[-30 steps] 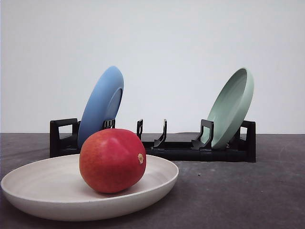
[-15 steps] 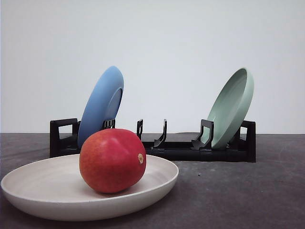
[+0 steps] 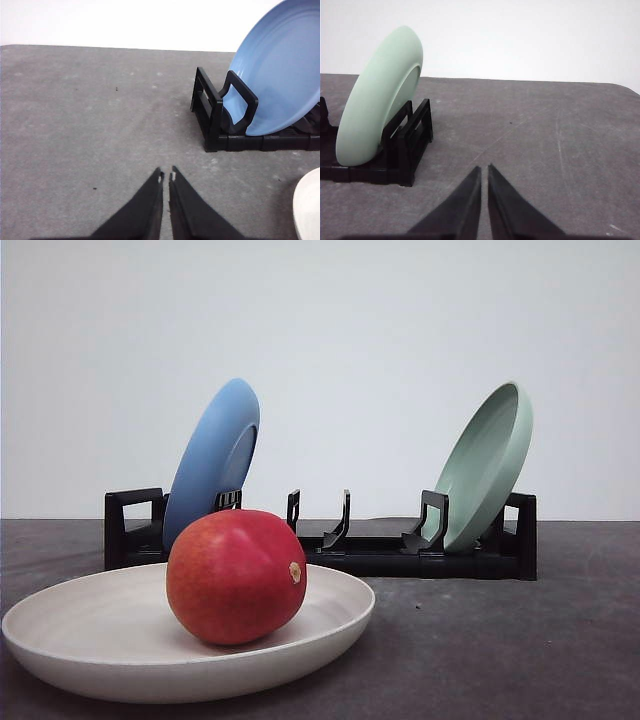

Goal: Place pomegranate in white plate

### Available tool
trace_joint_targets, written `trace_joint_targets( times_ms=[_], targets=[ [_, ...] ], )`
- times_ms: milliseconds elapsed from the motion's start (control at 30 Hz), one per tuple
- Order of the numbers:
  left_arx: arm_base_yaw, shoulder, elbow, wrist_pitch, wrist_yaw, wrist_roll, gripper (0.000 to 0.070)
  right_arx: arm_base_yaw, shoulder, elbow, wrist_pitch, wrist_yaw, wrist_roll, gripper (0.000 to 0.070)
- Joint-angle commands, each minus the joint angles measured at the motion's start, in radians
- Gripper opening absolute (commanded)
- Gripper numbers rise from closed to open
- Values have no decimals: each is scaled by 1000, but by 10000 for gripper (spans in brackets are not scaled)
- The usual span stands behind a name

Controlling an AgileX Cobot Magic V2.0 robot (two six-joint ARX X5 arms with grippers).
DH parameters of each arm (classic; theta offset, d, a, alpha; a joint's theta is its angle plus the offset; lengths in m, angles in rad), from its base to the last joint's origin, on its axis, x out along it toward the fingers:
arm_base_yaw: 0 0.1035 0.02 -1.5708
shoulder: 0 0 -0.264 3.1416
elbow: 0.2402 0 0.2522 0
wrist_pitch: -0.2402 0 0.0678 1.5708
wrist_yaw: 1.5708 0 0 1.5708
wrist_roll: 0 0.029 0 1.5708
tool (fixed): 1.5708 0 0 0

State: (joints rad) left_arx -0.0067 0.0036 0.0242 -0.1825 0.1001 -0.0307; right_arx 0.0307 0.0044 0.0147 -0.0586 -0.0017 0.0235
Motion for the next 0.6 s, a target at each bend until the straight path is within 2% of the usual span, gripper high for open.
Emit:
trace_joint_targets(
  times_ms=[0, 567],
  targets=[
    [0, -1, -12, 0, -3, -7, 0, -2, -1, -4, 14, 2, 11, 19],
    [0, -1, -12, 0, -3, -7, 0, -2, -1, -4, 14, 2, 11, 19]
  ],
)
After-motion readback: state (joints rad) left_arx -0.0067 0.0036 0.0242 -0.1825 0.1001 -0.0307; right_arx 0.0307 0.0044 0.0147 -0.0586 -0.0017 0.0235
